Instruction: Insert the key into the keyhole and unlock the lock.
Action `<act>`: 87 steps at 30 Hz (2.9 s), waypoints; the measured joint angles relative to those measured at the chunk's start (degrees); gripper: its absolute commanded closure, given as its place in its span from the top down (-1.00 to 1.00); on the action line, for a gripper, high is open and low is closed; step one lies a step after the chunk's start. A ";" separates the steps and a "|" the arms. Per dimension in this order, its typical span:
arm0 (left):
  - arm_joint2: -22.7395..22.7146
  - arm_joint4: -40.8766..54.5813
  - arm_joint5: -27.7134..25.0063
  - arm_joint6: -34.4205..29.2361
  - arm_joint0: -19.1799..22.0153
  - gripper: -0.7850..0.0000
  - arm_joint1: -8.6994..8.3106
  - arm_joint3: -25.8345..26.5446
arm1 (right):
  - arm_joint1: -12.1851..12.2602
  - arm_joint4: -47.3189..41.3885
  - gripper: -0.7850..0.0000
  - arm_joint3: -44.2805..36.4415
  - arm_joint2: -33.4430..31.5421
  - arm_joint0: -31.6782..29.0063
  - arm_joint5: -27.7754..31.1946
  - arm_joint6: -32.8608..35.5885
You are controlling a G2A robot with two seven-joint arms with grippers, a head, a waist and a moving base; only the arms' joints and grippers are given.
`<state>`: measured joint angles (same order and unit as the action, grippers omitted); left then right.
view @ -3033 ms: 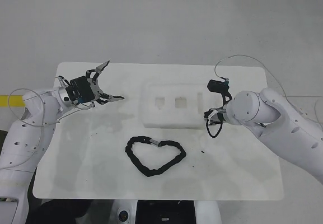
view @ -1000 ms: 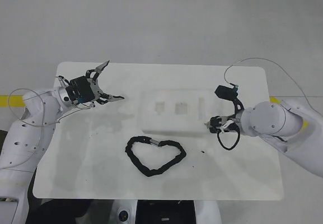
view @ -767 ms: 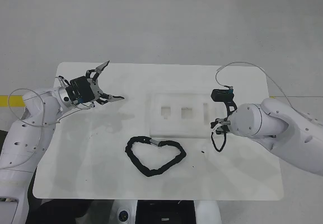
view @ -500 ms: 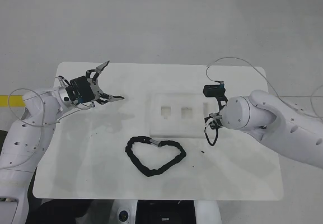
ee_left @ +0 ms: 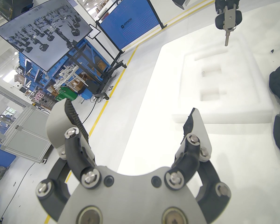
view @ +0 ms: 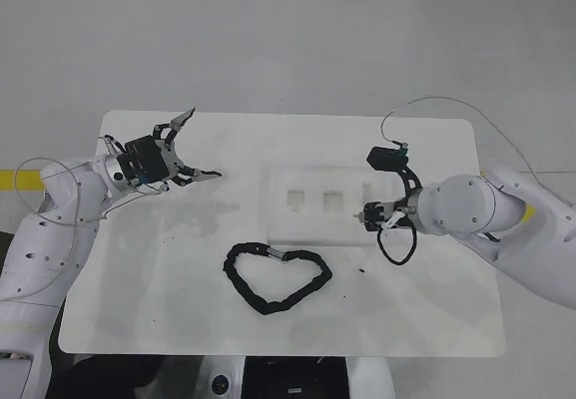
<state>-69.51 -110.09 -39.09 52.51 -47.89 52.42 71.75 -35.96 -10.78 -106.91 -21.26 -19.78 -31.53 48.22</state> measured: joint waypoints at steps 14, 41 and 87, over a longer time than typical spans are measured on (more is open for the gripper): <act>0.34 -0.77 -1.54 -1.22 -0.75 1.00 -0.25 3.55 | 9.59 -3.17 -1.00 -2.64 -12.35 -16.17 19.24 -11.66; 24.93 -3.62 -15.72 -3.02 -2.05 1.00 -8.69 19.79 | 12.50 -3.66 -1.00 -4.47 -16.98 -21.59 22.52 -15.19; 42.47 7.75 -18.91 -21.25 10.16 1.00 -4.66 10.09 | 12.50 -3.66 -1.00 -4.47 -16.98 -21.59 22.52 -15.19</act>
<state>-27.05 -102.34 -58.00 31.26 -37.73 47.76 81.83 -23.46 -14.45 -111.38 -38.24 -41.37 -9.00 33.03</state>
